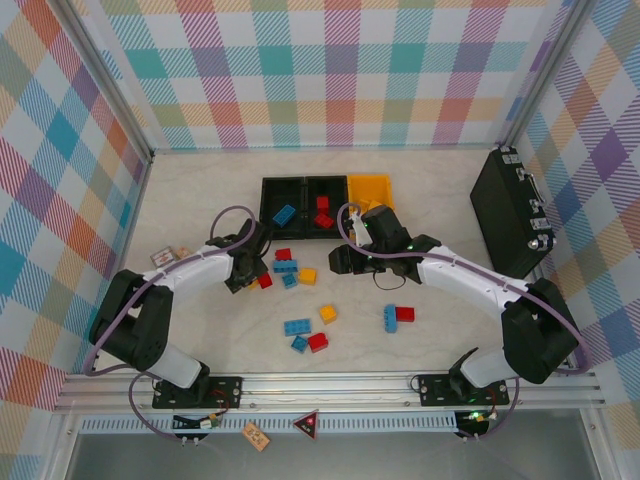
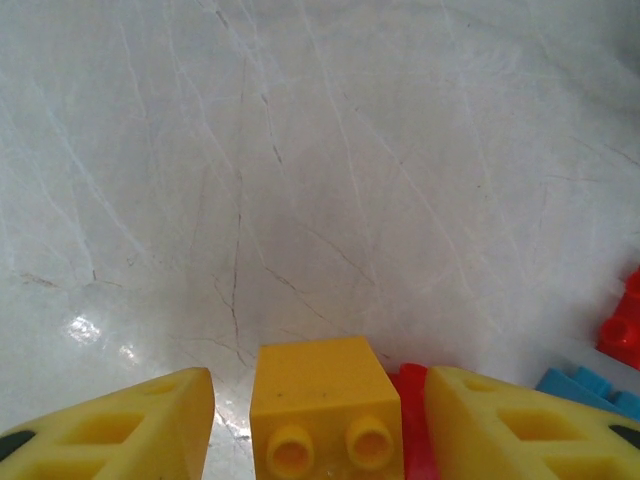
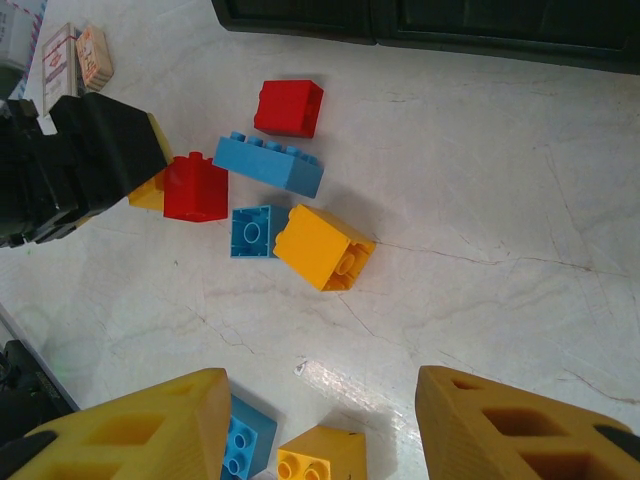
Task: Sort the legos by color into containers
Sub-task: Pick up the lego from the middle-left of the table.
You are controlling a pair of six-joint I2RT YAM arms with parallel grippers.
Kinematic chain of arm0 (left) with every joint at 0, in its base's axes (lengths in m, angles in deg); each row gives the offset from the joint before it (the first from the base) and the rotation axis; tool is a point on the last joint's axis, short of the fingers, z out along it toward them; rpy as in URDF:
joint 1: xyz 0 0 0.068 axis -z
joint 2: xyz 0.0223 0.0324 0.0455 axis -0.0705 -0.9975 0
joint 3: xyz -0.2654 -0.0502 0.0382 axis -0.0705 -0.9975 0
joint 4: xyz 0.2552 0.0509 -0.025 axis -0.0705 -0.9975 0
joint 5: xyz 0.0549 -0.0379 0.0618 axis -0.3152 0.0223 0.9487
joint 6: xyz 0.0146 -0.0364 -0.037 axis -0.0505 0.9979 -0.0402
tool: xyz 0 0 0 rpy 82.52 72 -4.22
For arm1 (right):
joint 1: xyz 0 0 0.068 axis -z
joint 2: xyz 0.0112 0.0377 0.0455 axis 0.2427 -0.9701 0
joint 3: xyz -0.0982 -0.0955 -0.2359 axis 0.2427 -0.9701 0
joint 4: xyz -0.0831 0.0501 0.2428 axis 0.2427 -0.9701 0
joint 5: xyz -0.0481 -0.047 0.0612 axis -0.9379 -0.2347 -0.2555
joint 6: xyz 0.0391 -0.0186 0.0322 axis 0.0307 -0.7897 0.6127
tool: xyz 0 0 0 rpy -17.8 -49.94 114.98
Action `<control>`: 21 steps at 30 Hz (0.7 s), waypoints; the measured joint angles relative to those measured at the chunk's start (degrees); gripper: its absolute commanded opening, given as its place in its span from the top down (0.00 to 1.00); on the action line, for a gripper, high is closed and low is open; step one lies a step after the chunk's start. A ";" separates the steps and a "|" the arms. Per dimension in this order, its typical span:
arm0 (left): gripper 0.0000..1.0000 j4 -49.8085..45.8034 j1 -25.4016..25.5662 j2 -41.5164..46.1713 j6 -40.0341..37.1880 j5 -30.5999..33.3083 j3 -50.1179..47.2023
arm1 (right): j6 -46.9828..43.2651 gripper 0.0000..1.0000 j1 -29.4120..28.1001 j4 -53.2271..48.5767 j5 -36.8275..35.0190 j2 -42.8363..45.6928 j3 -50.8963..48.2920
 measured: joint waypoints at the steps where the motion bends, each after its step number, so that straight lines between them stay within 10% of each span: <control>1: 0.51 0.42 0.00 0.00 0.09 -0.07 0.00 | 0.00 0.48 0.00 0.00 -0.02 0.00 0.00; 21: 0.74 -2.58 -0.04 1.18 -2.21 -0.15 1.44 | -0.07 0.48 0.00 -0.17 -0.74 -0.83 1.40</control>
